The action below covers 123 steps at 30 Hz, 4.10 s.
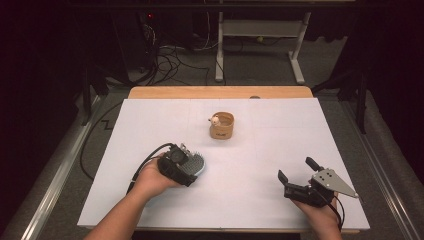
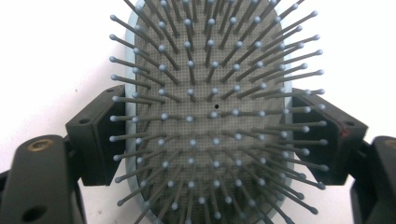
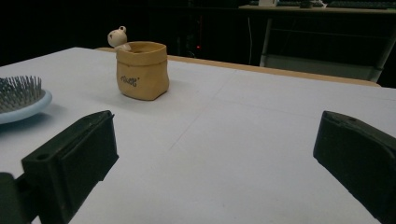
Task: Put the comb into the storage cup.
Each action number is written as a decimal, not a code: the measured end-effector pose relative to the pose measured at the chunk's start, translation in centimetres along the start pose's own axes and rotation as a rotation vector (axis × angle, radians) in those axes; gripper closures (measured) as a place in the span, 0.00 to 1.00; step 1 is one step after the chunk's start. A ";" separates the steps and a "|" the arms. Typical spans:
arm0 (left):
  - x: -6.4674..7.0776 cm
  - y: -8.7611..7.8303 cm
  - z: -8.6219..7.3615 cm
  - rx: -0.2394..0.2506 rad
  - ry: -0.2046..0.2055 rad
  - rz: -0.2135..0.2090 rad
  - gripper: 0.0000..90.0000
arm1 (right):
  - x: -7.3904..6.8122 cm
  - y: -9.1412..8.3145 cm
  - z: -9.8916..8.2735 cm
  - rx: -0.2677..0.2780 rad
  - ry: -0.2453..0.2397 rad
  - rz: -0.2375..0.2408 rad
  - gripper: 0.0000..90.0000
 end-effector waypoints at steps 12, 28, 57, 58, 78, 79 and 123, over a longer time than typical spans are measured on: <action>0.0 -1.5 0.5 0.147 -0.021 0.001 0.23 | 0.1 -0.1 0.0 0.002 0.004 -0.004 0.00; -0.6 -3.6 1.2 0.378 -0.083 0.030 0.23 | 0.1 -0.1 0.1 0.008 0.002 -0.004 0.00; 0.7 -6.1 1.9 0.688 -0.089 0.030 0.23 | -0.6 -0.2 0.5 0.021 -0.027 0.008 0.00; 0.8 -6.2 1.9 0.695 -0.085 0.028 0.23 | -0.7 -0.2 0.5 0.021 -0.028 0.008 0.00; 1.5 -7.4 3.7 0.796 -0.027 0.081 0.23 | -0.5 -0.3 0.6 0.022 -0.028 0.004 0.00; 1.5 -7.5 3.8 0.799 -0.025 0.079 0.23 | -0.5 -0.3 0.6 0.023 -0.030 0.004 0.00; 6.0 -6.4 10.4 0.883 0.113 -0.013 0.23 | -1.9 1.4 0.3 -0.004 -0.028 0.023 0.00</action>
Point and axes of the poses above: each handheld gripper's, and its own axes: y roughly forward along the jaws, z roughly out of its top, x roughly to its right, the point moved 8 cm from there along y, roughly forward along the jaws, and after that the axes turned 3 degrees about x, right-handed, at the moved point
